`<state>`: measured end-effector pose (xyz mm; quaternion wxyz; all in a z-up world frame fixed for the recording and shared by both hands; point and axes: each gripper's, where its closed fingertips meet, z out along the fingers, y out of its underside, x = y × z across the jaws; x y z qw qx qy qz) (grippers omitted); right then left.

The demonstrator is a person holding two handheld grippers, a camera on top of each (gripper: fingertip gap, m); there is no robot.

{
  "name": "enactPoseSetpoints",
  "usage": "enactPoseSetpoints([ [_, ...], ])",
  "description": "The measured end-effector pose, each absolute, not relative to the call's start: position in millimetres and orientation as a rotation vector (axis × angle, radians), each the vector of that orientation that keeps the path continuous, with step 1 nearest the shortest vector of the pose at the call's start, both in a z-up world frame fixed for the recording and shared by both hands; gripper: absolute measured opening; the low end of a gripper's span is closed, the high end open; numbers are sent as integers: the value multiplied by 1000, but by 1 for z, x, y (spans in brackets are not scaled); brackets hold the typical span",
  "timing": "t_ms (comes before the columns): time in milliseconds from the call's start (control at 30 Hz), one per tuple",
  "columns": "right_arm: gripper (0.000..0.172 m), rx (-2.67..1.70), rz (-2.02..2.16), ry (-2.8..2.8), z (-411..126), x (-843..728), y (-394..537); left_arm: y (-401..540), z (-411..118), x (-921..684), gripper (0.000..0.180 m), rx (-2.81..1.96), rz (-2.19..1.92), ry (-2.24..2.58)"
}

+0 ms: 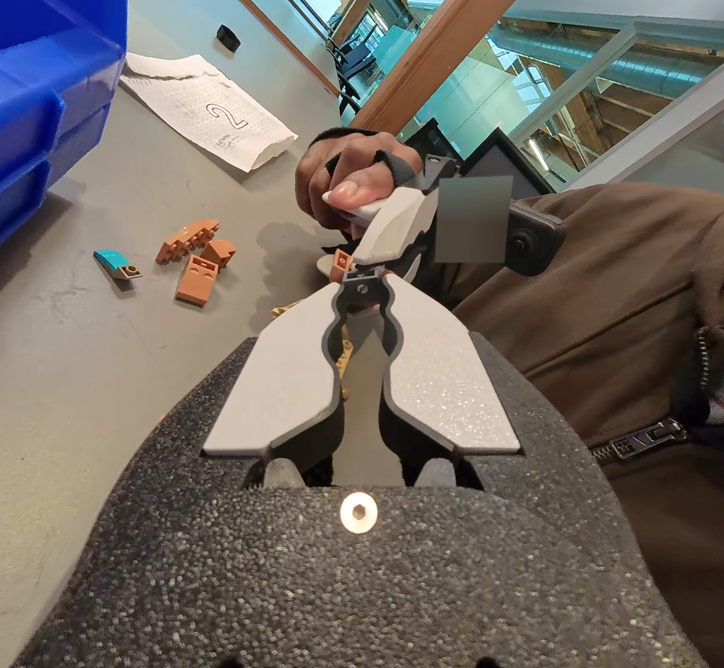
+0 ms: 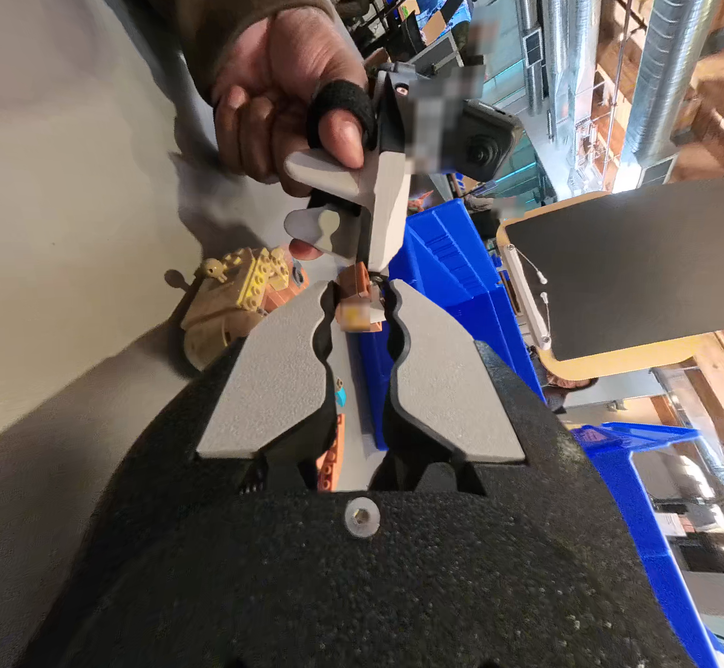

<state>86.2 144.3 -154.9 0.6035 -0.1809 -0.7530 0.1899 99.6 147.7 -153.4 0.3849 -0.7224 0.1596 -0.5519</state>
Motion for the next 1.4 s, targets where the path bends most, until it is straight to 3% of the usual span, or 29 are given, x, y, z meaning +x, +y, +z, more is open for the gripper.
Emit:
enactPoseSetpoints([
  [633, 24, -237, 136, -1666, -155, 83, 146, 151, -152, 99, 18, -1829, -1482, 300],
  [900, 25, -267, 145, -1659, -152, 81, 148, 152, -152, 96, 16, -1816, -1258, 413],
  [1400, 25, -347, 325, -1703, -153, 86, 145, 146, -152, 99, 16, -1795, -1420, 385],
])
